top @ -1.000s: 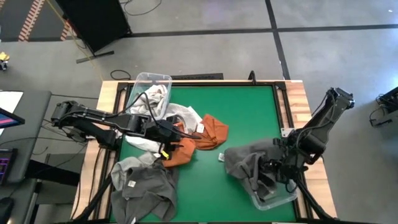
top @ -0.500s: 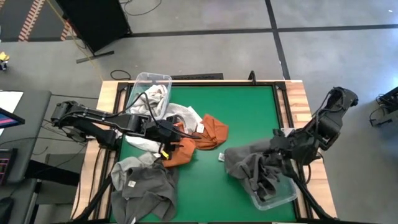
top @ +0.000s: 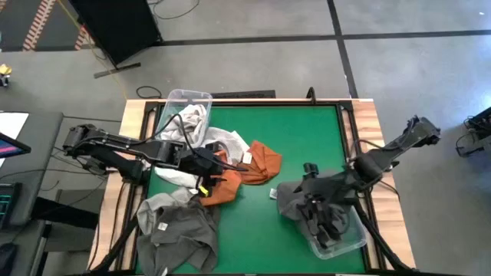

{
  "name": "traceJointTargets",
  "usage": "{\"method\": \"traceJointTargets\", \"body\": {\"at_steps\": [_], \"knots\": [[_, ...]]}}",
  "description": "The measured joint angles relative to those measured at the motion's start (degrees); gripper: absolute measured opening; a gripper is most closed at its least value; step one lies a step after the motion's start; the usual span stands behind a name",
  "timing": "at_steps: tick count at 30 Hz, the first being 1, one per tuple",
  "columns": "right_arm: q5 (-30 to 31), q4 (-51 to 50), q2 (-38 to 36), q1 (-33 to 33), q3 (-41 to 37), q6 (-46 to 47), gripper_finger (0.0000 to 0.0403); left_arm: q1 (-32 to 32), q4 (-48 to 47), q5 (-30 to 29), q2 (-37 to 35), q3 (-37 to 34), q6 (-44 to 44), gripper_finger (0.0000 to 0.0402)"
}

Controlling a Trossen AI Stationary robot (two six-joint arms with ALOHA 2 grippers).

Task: Sort towels by color in basket
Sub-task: Put the right gray towel into the bottom transparent bin

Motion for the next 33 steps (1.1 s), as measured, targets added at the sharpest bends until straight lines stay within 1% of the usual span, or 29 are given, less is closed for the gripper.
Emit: {"method": "traceJointTargets", "body": {"at_steps": [3, 9, 17, 20, 22, 24, 31, 32, 33], "knots": [[-2.20, -1.08, 2.66, -1.98, 0.00, -0.90, 0.0261, 0.00, 0.00, 0.00, 0.00, 0.00, 0.00, 0.0167], [-3.43, -7.56, 6.06, -4.37, 0.00, -0.42, 0.0261, 0.00, -0.02, 0.00, 0.00, 0.00, 0.00, 0.0167], [-4.88, -9.44, 9.37, -5.81, 0.37, 0.40, 0.0260, 0.00, -0.02, 0.00, 0.00, 0.00, 0.00, 0.0167], [-4.93, -9.87, 9.48, -6.40, 0.36, 1.69, 0.0250, 0.01, 0.00, 0.00, 0.00, 0.00, 0.00, 0.0167], [-5.08, -9.93, 9.09, -6.66, 0.28, 1.72, 0.0230, 0.01, -0.02, 0.00, 0.00, 0.00, 0.00, 0.0167], [-5.12, -9.90, 8.65, -6.87, 0.18, 1.72, 0.0200, 0.01, -0.01, 0.00, 0.00, 0.00, 0.00, 0.0167], [-5.12, -11.18, 7.64, -6.89, 0.07, 0.74, 0.0052, 0.01, -0.01, 0.00, 0.00, 0.00, 0.00, 0.0167], [-5.12, -11.38, 7.62, -6.80, 0.07, 0.26, 0.0033, 0.01, -0.02, 0.00, 0.00, 0.00, 0.00, 0.0167], [-5.12, -11.54, 7.60, -6.65, 0.07, -0.34, 0.0024, 0.02, 0.00, 0.00, 0.00, 0.00, 0.00, 0.0167]]}}
